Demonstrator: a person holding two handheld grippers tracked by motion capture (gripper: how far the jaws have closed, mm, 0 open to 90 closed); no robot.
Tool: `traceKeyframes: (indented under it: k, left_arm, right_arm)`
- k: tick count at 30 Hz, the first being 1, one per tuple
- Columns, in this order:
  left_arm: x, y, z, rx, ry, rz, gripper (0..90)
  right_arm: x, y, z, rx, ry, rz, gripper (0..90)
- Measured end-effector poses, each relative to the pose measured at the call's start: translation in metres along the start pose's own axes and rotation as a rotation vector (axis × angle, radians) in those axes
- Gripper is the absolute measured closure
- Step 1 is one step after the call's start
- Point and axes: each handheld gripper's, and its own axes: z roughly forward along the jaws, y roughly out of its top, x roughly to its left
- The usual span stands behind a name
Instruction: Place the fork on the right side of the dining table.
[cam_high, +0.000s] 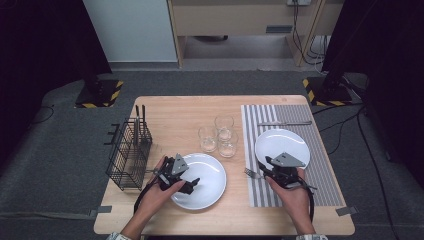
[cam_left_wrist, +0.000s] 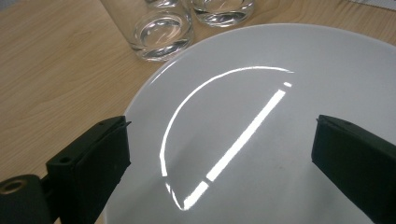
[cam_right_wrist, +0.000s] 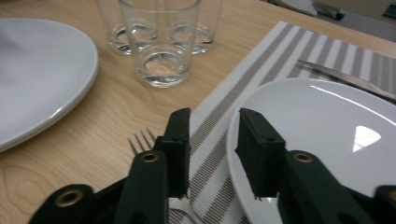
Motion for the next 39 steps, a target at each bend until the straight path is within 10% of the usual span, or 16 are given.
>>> traceKeyframes:
  k: [18, 39]
  left_arm:
    - [0.0, -0.001, 0.002, 0.008, 0.0, 0.008, 3.7]
    - [0.0, 0.001, -0.001, -0.004, 0.009, 0.008, 4.0]
  right_arm:
    - [0.037, 0.011, 0.04, 0.076, 0.11, -0.061, 80.9]
    - [0.03, 0.003, 0.043, 0.126, 0.09, -0.034, 80.5]
